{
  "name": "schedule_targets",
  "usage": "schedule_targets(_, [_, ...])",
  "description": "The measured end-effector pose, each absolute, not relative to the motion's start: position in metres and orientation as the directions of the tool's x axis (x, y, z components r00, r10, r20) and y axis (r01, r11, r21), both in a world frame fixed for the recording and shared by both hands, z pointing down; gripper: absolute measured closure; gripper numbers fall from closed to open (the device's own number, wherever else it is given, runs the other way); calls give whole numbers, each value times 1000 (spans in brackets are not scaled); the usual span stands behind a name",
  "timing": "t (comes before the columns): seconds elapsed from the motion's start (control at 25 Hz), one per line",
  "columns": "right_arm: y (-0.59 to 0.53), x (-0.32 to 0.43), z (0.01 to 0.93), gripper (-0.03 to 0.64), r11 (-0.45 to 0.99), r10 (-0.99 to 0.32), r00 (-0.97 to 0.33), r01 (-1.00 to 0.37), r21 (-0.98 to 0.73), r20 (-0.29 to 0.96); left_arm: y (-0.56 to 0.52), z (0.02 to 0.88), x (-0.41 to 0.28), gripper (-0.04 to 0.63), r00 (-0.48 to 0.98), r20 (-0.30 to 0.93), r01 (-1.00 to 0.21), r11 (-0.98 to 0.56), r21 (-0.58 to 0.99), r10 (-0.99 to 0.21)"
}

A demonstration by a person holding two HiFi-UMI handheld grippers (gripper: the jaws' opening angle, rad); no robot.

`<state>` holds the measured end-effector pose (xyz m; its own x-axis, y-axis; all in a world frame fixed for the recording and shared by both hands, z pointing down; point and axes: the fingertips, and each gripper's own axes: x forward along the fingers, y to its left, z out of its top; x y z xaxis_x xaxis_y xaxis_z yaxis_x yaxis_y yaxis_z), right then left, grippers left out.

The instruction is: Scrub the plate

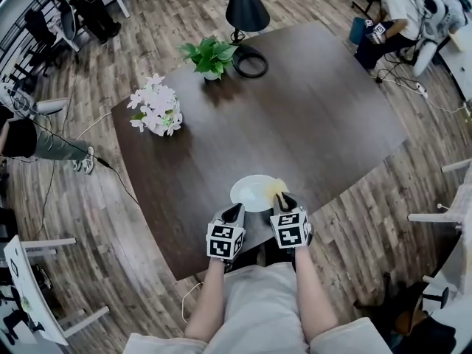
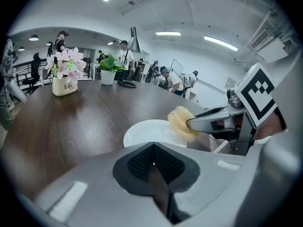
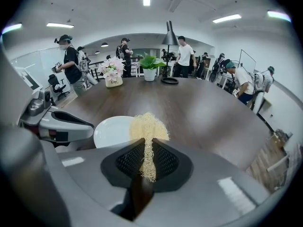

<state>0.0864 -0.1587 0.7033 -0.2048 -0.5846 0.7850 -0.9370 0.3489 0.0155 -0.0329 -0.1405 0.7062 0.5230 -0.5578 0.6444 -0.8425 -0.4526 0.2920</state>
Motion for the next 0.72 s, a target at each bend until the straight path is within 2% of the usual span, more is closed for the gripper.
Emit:
schedule_targets(0.16, [-146, 99, 704, 549, 340, -564, -200, -940, 4, 801, -132, 701, -23, 594, 538, 634, -834, -458, 306, -556])
schedule_targets(0.52, [-150, 62, 682, 549, 496, -520, -377, -864, -89, 767, -133, 667, -34, 594, 472, 600, -881, -376, 288, -646])
schedule_targets(0.72, [-142, 72, 670, 549, 542, -479, -448, -827, -147, 755, -114, 654, -9, 594, 463, 609, -885, -378, 273, -644])
